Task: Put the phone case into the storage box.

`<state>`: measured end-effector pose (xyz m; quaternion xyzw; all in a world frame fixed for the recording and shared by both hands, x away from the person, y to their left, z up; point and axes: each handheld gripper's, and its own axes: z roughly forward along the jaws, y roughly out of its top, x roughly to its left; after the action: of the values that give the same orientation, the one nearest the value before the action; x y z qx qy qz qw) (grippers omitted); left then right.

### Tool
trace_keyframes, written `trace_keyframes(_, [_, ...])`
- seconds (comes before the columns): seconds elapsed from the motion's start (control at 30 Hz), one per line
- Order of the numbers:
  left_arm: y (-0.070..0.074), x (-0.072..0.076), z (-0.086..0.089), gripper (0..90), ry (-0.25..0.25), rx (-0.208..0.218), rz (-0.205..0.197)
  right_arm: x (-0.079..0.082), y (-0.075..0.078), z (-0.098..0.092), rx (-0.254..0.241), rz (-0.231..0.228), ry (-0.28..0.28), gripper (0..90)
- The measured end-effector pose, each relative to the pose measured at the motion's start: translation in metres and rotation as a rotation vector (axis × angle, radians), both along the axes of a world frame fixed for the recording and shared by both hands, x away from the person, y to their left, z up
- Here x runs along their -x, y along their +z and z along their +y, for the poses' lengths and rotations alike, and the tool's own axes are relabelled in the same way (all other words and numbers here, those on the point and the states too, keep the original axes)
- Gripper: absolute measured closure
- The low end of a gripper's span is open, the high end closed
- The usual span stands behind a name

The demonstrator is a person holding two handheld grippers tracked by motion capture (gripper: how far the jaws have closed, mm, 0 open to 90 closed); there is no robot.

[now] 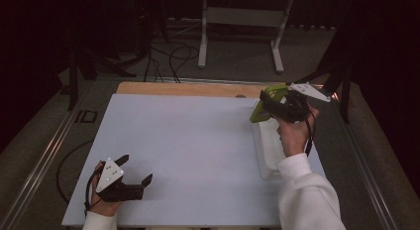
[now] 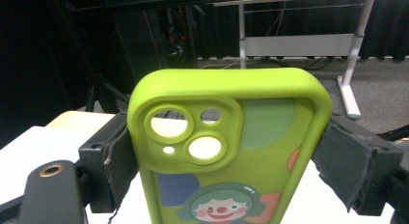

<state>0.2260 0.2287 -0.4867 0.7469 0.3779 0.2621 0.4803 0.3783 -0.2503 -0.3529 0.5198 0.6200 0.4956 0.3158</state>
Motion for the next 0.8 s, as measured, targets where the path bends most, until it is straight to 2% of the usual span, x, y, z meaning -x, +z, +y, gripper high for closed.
trace_keyframes(0.8, [0.0,0.0,0.0,0.0,-0.001,-0.001,-0.001,-0.013,-0.003,-0.009,0.064,0.008,-0.065,16.0])
